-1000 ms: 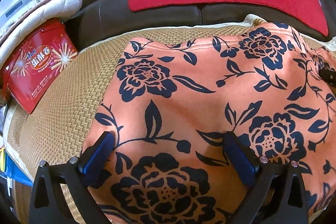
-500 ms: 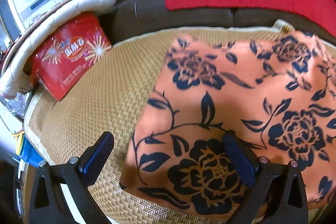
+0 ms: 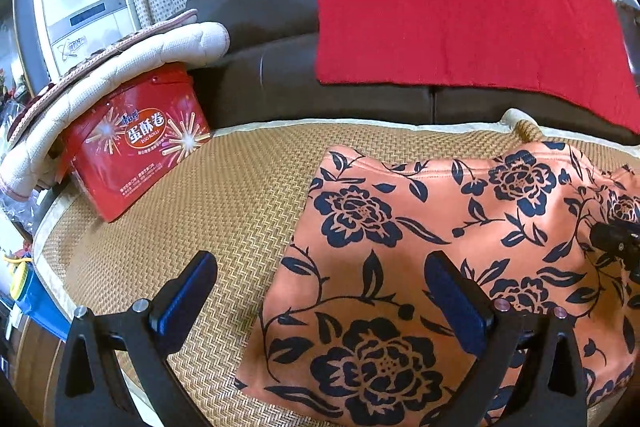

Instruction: Fold small clothes

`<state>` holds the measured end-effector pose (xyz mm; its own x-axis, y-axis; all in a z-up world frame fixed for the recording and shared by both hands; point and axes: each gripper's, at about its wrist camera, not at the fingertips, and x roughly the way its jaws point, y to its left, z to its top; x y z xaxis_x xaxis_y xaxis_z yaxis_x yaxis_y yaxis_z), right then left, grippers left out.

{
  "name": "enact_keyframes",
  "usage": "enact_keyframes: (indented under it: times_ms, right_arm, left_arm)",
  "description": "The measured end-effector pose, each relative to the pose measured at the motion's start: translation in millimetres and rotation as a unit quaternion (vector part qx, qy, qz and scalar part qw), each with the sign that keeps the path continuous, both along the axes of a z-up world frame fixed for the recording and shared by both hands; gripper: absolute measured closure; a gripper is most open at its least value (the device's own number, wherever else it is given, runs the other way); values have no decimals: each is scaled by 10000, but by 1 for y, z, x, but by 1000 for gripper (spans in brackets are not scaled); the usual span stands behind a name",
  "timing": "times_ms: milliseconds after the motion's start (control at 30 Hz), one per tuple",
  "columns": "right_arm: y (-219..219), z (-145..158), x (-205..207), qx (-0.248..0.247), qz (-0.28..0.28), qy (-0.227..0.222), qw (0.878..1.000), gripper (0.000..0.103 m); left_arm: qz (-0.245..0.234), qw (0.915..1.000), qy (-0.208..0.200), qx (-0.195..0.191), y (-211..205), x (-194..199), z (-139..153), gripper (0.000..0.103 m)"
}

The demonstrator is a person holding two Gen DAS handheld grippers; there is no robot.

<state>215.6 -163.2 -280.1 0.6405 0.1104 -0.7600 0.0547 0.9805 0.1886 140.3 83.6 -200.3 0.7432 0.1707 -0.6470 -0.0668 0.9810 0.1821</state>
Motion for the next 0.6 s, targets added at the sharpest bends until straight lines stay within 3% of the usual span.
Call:
enact_keyframes:
  times_ms: [267,467,600]
  right_arm:
    - [21,13,0,53,139,-351,9993,55]
    - [32,9,2,1,316,-177,9993,55]
    - [39,-11,9,-202,327,321,9987,55]
  left_arm:
    - [84,9998,-189,-76,1,-8,9,0]
    - [155,9998,-91,-131,5,-3,7,0]
    - [184,9997,-67,-136,4,-3,5,0]
